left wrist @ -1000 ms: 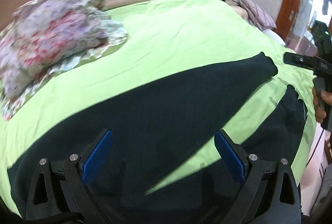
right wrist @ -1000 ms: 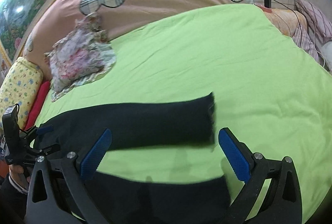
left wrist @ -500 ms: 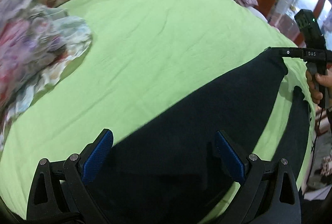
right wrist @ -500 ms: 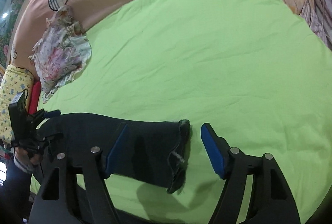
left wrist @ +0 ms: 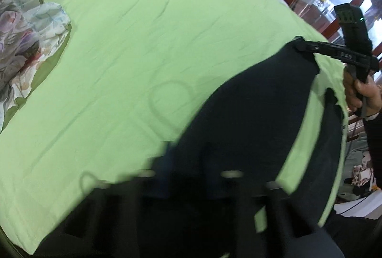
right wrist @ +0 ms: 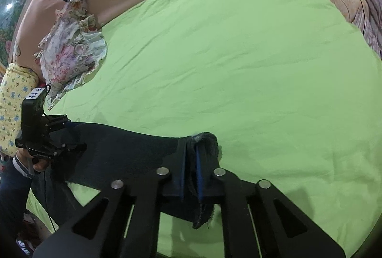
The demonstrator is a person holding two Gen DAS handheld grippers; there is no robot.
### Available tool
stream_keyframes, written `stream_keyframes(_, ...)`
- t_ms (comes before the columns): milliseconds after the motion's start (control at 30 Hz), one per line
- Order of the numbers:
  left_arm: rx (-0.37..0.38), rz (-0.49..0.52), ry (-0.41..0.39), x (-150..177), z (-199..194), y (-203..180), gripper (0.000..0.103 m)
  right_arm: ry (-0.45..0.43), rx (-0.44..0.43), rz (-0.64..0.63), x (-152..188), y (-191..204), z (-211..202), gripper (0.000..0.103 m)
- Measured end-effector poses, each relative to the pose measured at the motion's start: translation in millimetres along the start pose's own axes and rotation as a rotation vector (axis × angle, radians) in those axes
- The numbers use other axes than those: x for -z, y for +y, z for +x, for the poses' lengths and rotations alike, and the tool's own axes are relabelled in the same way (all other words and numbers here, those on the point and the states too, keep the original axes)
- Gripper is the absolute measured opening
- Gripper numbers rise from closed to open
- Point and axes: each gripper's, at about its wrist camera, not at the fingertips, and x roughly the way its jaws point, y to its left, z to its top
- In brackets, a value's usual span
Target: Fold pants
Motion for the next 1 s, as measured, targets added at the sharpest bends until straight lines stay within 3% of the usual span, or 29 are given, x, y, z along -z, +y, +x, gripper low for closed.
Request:
stream_keyframes(200,0.032,-0.006,-0.093,29.0,-30.0,-33.7,0.004,-0.069,-0.026,-0.041,2.8,11.0,-19.8,0.004)
stream_keyframes(500,0.074,-0.026,-0.137,84.3,-58.9,-91.0,0.004,-0.124,-0.059,-0.045,30.0,10.1,-49.5,0.003)
stream_keyframes(1000,0.100,-0.052,-0.214,142.0,-85.9,-123.9,0.004,-0.225,-0.083,-0.077,109.7,16.2,-103.8,0.003)
